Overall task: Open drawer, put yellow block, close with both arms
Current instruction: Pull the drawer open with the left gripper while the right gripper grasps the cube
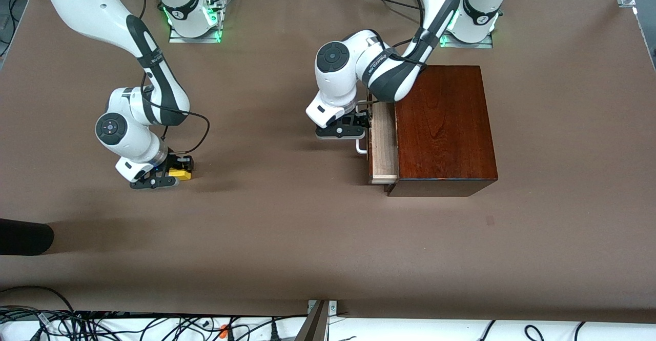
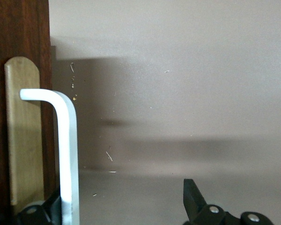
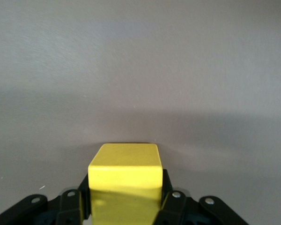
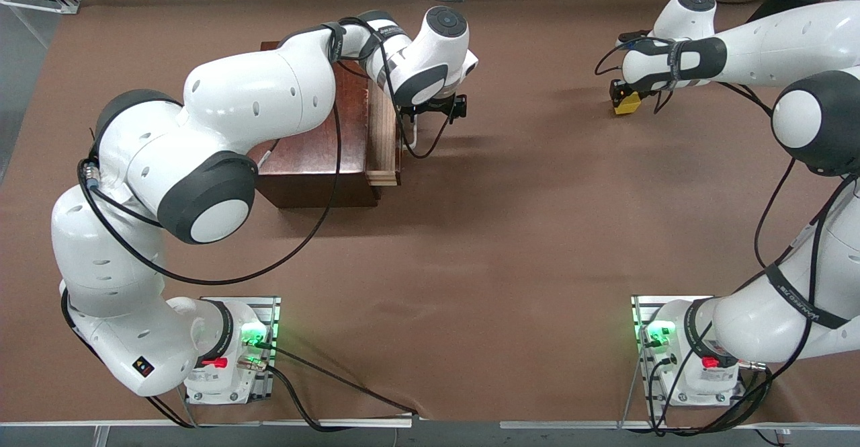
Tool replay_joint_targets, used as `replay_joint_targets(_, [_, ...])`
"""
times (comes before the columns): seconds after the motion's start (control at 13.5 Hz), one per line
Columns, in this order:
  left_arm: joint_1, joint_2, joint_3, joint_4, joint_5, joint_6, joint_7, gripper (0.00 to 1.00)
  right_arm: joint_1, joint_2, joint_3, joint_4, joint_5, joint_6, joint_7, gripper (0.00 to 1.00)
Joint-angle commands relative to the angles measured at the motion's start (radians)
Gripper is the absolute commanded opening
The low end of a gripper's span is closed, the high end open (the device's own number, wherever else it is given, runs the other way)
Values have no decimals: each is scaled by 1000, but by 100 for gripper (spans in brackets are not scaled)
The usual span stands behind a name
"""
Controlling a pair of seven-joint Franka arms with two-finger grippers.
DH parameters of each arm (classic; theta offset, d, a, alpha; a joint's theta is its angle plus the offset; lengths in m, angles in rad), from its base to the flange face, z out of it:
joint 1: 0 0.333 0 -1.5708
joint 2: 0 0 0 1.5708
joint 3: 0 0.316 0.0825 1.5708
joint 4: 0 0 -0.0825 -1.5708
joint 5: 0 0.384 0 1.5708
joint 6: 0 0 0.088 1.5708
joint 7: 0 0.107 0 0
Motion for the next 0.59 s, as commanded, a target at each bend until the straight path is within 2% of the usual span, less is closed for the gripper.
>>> replay_joint_targets(0.0, [-44,52,-23,88,-84,46,-18,100,-1,-55,11,5,3,-7,-122,14])
replay_joint_targets(0.07, [-41,46,-23,90,-84,36,-15,100,1,-63,11,14,-2,-23,-168,14])
replay_joint_targets(0.22, [-30,23,-21,132,-81,-75,5,100,4,-85,25,29,-2,-56,-315,15])
replay_joint_targets(0.52, [-1,-15,-20,322,-84,-461,167,100,4,-97,63,138,1,-186,-564,16])
